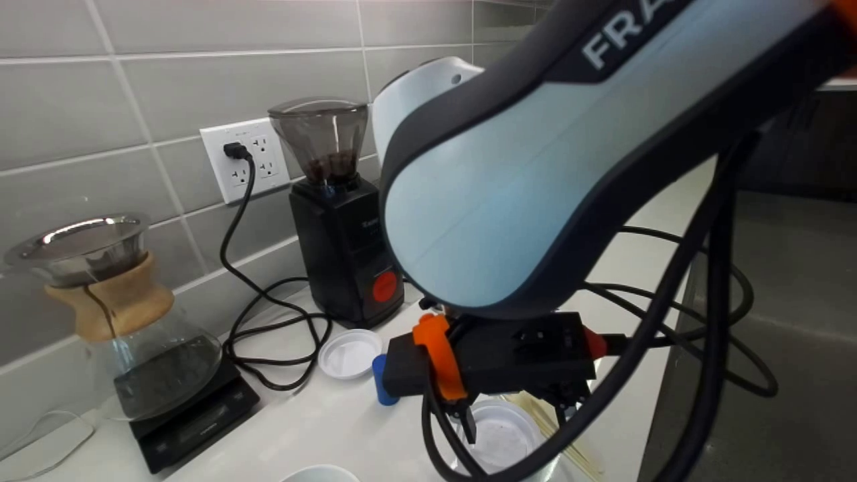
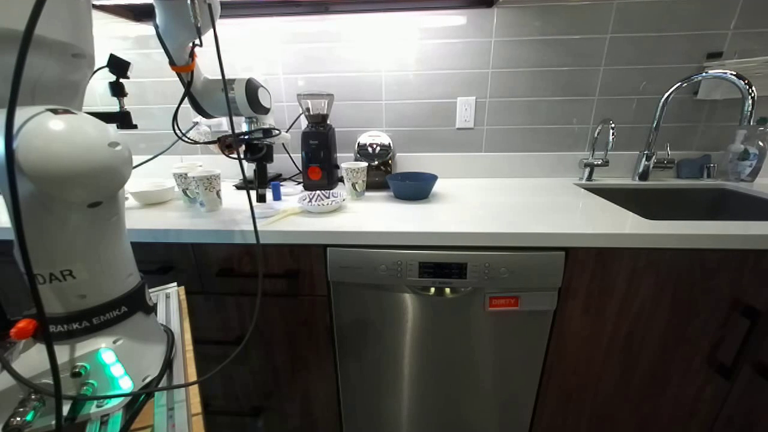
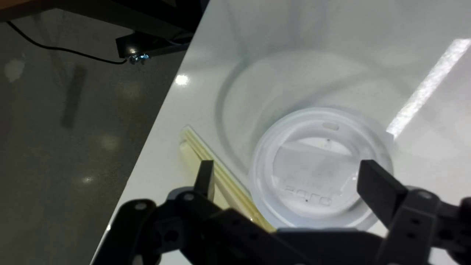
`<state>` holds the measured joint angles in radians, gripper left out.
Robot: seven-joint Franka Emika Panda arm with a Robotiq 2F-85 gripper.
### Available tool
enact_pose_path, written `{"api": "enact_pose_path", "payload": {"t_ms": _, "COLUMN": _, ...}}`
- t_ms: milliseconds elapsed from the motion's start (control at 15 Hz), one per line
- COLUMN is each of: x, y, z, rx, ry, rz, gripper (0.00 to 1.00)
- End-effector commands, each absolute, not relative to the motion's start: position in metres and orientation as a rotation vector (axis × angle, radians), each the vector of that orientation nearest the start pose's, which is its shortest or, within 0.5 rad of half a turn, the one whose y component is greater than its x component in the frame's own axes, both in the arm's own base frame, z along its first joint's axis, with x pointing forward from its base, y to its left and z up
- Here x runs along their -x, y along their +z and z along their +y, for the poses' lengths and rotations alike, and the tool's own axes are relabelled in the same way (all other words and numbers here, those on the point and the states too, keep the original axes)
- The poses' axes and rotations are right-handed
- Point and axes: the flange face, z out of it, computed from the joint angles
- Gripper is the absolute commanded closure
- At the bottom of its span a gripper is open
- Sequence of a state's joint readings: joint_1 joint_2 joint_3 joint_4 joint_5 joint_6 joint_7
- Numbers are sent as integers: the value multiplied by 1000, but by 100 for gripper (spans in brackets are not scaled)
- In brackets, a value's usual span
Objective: Move the coffee cup lid to the right
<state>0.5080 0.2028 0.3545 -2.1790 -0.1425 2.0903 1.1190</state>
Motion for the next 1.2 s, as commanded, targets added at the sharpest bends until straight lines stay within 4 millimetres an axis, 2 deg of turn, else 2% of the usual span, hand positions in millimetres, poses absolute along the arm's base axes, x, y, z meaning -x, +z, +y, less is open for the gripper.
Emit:
{"api": "enact_pose_path", "payload": {"t_ms": 0, "x": -354, "y": 279, "z": 395, "rx": 3393, "ry": 176, "rz": 301, "gripper": 0}}
{"api": "enact_pose_path", "payload": {"t_ms": 1133, "x": -364, "y": 250, "z": 410, "rx": 3323, "ry": 172, "rz": 266, "gripper": 0}}
